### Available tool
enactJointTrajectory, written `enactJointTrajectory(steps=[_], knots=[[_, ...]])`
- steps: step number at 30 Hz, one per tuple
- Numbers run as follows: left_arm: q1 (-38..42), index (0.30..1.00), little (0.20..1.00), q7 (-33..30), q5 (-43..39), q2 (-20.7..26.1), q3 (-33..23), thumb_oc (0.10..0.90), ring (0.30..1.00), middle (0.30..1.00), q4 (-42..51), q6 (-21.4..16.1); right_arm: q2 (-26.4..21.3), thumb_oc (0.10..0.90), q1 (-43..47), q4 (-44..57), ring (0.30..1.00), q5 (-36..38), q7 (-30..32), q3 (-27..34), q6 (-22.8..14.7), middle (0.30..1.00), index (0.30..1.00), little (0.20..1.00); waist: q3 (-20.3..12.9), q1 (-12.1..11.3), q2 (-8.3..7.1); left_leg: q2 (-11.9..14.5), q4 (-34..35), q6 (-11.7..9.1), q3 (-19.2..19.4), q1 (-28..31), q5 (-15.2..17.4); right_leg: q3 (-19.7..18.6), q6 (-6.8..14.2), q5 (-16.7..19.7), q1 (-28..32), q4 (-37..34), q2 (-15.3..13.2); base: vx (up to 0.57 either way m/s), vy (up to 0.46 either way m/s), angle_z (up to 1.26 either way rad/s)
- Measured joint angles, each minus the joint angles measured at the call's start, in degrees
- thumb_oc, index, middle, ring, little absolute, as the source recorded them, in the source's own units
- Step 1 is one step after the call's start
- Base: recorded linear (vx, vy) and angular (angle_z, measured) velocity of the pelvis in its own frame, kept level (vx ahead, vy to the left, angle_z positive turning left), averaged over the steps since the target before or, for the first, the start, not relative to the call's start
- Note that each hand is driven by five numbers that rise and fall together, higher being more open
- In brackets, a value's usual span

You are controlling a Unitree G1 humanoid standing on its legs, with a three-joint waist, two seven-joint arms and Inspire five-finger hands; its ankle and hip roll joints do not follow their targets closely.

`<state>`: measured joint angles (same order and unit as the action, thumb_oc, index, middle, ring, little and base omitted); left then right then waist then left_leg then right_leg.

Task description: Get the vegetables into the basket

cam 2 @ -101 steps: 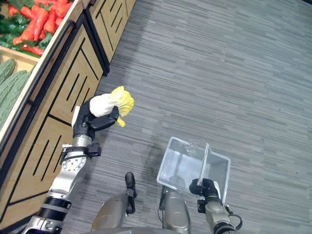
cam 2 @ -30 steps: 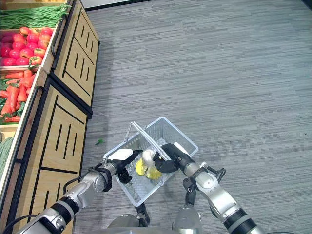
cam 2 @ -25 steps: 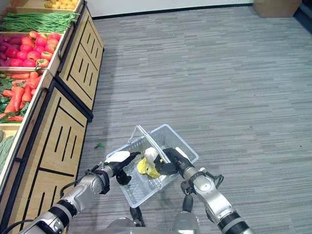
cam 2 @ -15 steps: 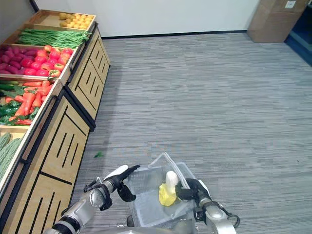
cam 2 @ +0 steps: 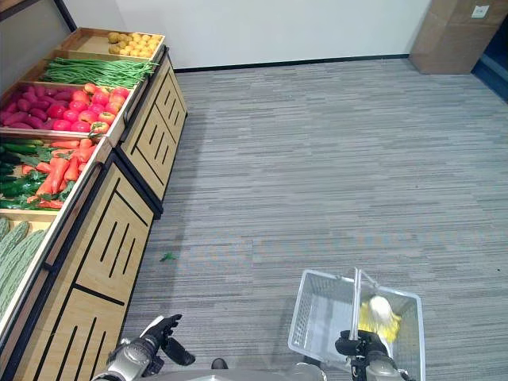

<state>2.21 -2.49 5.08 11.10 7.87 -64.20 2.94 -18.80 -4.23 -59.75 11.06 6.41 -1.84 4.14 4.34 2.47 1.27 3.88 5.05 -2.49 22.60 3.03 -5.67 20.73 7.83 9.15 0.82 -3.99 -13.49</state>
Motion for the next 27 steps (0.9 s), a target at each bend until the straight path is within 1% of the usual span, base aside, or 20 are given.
enactJointTrajectory(steps=[2,3,6,7,8,12,15,18,20,22,23,24,27], knots=[[-0.47,1.000,1.000,-0.19,-1.18,-0.21,0.73,0.900,1.000,1.000,-0.22,0.04,0.61,0.400,-0.12,-0.80,0.300,0.04,0.19,-0.23,-0.04,0.300,0.300,0.300,0.17,0.01,-0.28,0.04,0.00,-0.11,-0.10,-0.11,0.18,0.04,0.14,-0.13,-0.03,-0.02,0.04,0.00,0.000,0.00],[-0.48,1.000,1.000,-1.32,-3.00,-0.66,0.23,0.900,1.000,1.000,-2.01,-0.40,1.29,0.400,-0.15,-2.29,0.300,0.14,0.46,-0.19,-0.25,0.300,0.300,0.300,0.04,0.00,-0.63,0.05,0.01,-0.17,-0.21,-0.06,0.26,0.10,0.18,-0.16,0.06,0.03,0.04,0.00,0.000,0.00],[-0.37,1.000,1.000,-2.68,-4.62,-1.18,-1.59,0.900,1.000,1.000,-4.39,-0.72,1.76,0.400,0.90,-5.69,0.300,0.11,0.97,-0.42,-1.20,0.300,0.300,0.300,0.13,0.01,-0.94,0.05,0.01,-0.15,-0.40,-0.14,0.67,0.16,0.53,-0.42,0.06,0.03,0.01,0.00,-0.005,0.01],[-0.42,1.000,1.000,-2.89,-4.95,-1.11,-1.65,0.900,1.000,1.000,-4.46,-0.69,1.75,0.400,1.04,-6.29,0.300,0.09,1.03,-0.75,-1.17,0.300,0.300,0.300,0.17,-0.07,-1.02,0.04,0.01,-0.14,-0.52,-0.20,0.68,0.22,0.53,-0.42,0.06,0.04,0.01,0.01,-0.038,0.12],[-0.62,1.000,1.000,-4.51,-5.07,-0.98,-1.80,0.900,1.000,1.000,-5.11,-0.96,1.82,0.400,1.39,-7.58,0.300,0.02,1.16,-1.23,-1.73,0.300,0.300,0.300,0.01,-0.18,-1.25,0.03,0.01,-0.14,-1.24,-0.34,0.68,0.70,0.52,-0.43,0.26,0.04,0.01,0.01,-0.032,0.14],[-0.79,1.000,1.000,-6.07,-4.95,-0.90,-1.80,0.900,1.000,1.000,-5.18,-1.13,2.12,0.400,1.56,-8.08,0.300,-1.37,1.06,-2.17,-2.38,0.300,0.300,0.300,-0.31,-0.64,-1.54,0.04,-0.13,-0.09,-1.70,-0.70,0.64,1.36,0.42,-0.47,0.35,0.05,-0.02,0.01,-0.005,0.10],[-0.78,1.000,1.000,-6.33,-4.94,-0.82,-1.80,0.900,1.000,1.000,-5.24,-1.19,2.92,0.400,1.60,-8.06,0.300,-1.92,1.09,-2.54,-2.48,0.300,0.300,0.300,-0.55,-1.36,-1.77,0.02,-0.15,-0.10,-1.83,-0.59,0.65,1.59,0.14,-0.40,0.61,0.06,-0.03,0.01,0.011,0.03],[-0.75,1.000,1.000,-6.34,-4.94,-0.81,-1.80,0.900,1.000,1.000,-5.16,-1.24,3.12,0.400,1.87,-7.96,0.300,-2.32,1.03,-3.38,-2.67,0.300,0.300,0.300,-0.55,-1.57,-1.83,-0.03,-0.24,-0.09,-2.32,-0.49,0.65,2.20,0.18,-0.46,1.15,0.06,-0.08,0.02,0.031,0.08],[-0.75,1.000,1.000,-6.34,-4.94,-0.80,-1.80,0.900,1.000,1.000,-5.12,-1.27,3.24,0.400,2.33,-7.96,0.300,-2.39,0.92,-3.39,-2.67,0.300,0.300,0.300,-0.52,-1.64,-1.87,-0.06,-0.22,-0.09,-2.38,-0.49,0.65,2.38,0.22,-0.51,1.23,0.06,-0.10,0.02,0.041,0.04],[-0.68,1.000,1.000,-6.34,-4.94,-0.78,-1.80,0.900,1.000,1.000,-5.01,-1.29,3.46,0.400,2.55,-7.96,0.300,-2.41,0.94,-3.39,-2.67,0.300,0.300,0.300,-0.25,-1.63,-2.31,-0.14,-0.20,-0.09,-2.55,-0.51,0.66,2.63,0.26,-0.62,1.31,0.06,-0.19,0.02,0.041,0.04],[-0.68,1.000,1.000,-6.34,-4.94,-0.73,-1.80,0.900,1.000,1.000,-4.99,-1.30,3.57,0.400,2.59,-7.95,0.300,-2.41,0.92,-3.38,-2.67,0.300,0.300,0.300,-0.38,-1.66,-2.10,-0.17,-0.20,-0.09,-2.56,-0.49,0.66,2.67,0.28,-0.65,1.36,0.07,-0.22,0.03,0.054,0.04],[-0.68,1.000,1.000,-6.34,-4.94,-0.68,-1.80,0.900,1.000,1.000,-4.96,-1.32,3.62,0.400,2.63,-7.93,0.300,-2.41,0.88,-3.39,-2.67,0.300,0.300,0.300,-0.18,-1.67,-2.42,-0.21,-0.20,-0.09,-2.59,-0.47,0.66,2.70,0.31,-0.67,1.43,0.07,-0.24,0.04,0.063,0.04],[-0.72,1.000,1.000,-6.34,-4.93,-0.56,-1.70,0.900,1.000,1.000,-4.21,-1.36,3.70,0.400,2.75,-7.99,0.300,-2.52,0.85,-3.37,-2.67,0.300,0.300,0.300,-0.08,-1.69,-2.58,-0.63,-0.09,0.05,-3.01,-0.44,0.79,3.10,0.59,-0.95,1.51,0.59,-0.77,0.04,0.080,0.10]])
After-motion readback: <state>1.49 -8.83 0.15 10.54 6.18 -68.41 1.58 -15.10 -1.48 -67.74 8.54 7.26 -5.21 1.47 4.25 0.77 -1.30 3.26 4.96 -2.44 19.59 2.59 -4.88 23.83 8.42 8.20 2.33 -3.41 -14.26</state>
